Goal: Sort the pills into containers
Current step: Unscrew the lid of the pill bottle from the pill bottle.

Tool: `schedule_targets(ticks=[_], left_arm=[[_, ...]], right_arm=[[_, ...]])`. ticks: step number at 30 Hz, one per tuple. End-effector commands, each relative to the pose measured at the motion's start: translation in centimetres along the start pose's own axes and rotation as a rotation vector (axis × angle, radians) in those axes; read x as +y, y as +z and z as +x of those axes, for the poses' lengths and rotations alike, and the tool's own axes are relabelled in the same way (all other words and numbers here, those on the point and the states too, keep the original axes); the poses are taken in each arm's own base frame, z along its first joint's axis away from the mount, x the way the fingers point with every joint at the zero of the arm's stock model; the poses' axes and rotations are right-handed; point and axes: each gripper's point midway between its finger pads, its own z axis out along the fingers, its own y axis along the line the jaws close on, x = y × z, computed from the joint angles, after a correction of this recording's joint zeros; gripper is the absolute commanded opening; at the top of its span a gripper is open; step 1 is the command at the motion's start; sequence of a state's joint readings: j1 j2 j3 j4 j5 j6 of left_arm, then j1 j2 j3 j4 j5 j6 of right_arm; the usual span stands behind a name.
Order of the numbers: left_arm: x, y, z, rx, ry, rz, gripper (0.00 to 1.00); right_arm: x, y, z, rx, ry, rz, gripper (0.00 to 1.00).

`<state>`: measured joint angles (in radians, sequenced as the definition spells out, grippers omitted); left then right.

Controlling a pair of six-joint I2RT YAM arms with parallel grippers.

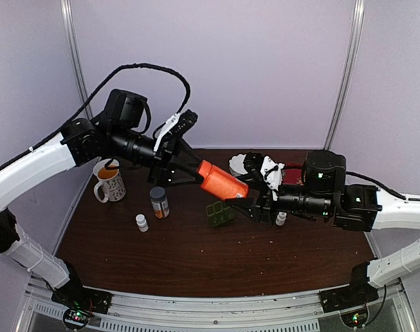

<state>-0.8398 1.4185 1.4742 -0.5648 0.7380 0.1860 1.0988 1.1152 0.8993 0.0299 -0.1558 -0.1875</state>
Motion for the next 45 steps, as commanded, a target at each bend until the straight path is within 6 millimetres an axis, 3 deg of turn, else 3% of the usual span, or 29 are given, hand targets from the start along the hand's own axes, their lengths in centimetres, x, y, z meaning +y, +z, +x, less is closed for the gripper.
schedule_targets(ticks=[1,9,14,16,19,22,26,30,34,45], left_arm=[[-0.7,-0.8,-3.5,-0.066,-0.277,0.030,0.17],[-0.5,-2.0,-5.8,-0.116,-0.644,0.073,0.21],[-0.6,-2.2,-5.4,-0.133,-0.729,0.087,0.23],[-0.7,-2.5,-5.5,-0.147,-0.715,0.083,0.32],[-0.7,-3.3,-5.8,-0.171,-0.611,0.033,0.52],[0.1,-4.4,-5.6,-0.192,-0.475,-0.073,0.79],[-0.3,-5.7,-5.4,-0.207,-0.188,-0.151,0.97],[-2.2,-6.1,-4.0,-0.214,0.218,-0.147,0.98],[-4.2,-5.6,-1.0,-0.197,0.600,-0.104,0.98],[-3.5,-1.8,3.0,-0.008,0.879,-0.100,0.98]], right_arm=[[-3.7,-0.1,0.1,0.048,-0.089,0.266,0.00],[-4.0,0.5,-0.4,0.041,-0.252,0.387,0.00],[-3.7,0.5,-0.3,0.038,-0.310,0.414,0.00],[-3.3,0.4,-0.4,0.023,-0.290,0.390,0.00],[-2.3,0.2,-0.5,0.009,-0.253,0.320,0.00],[-1.2,0.1,-0.4,0.000,-0.204,0.243,0.00],[-0.4,0.2,0.2,0.013,-0.136,0.172,0.00],[0.6,0.3,0.6,0.025,-0.084,0.080,0.00],[2.1,0.2,0.5,0.019,-0.035,-0.039,0.00],[3.6,0.2,-0.4,0.008,0.011,-0.156,0.00]])
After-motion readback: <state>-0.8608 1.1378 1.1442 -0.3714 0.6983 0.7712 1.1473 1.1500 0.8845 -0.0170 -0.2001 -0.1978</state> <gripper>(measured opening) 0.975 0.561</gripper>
